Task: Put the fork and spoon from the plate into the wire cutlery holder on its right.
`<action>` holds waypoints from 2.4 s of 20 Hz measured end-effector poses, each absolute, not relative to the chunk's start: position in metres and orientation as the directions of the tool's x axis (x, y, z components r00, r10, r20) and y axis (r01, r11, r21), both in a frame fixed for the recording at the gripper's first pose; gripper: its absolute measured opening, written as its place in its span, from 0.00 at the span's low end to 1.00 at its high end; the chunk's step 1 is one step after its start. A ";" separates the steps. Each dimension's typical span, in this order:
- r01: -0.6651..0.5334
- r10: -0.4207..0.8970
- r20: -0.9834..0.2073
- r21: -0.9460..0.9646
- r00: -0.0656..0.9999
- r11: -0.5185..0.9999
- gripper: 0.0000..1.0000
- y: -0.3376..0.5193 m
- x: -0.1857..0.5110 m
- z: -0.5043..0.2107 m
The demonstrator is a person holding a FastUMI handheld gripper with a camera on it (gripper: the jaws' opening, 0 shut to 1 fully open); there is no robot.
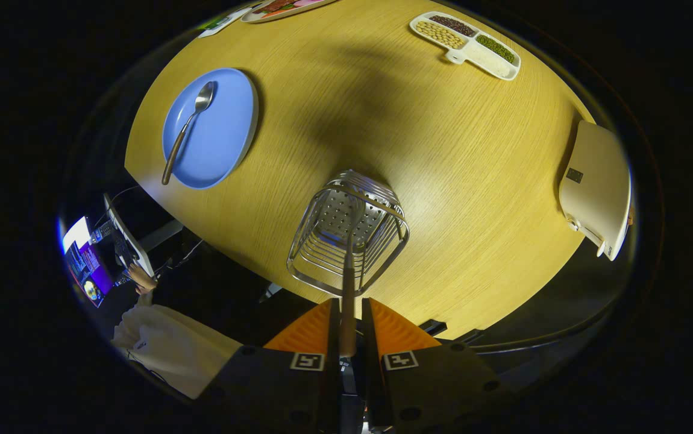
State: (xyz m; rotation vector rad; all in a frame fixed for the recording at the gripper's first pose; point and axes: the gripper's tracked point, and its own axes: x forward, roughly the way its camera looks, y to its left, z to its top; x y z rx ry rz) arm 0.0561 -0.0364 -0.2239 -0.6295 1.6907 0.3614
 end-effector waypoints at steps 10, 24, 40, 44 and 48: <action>-0.609 0.028 -0.997 -0.021 0.071 0.793 1.00 0.017 0.056 -0.191; -0.591 0.398 -0.787 0.054 0.471 0.805 0.99 0.141 0.032 -0.160; -0.434 0.324 -0.854 0.132 0.406 0.891 1.00 0.249 0.042 -0.293; -0.356 0.259 -0.866 0.102 0.427 0.929 0.99 0.247 0.052 -0.319; -0.306 0.203 -0.883 0.071 0.423 0.949 0.99 0.247 0.054 -0.346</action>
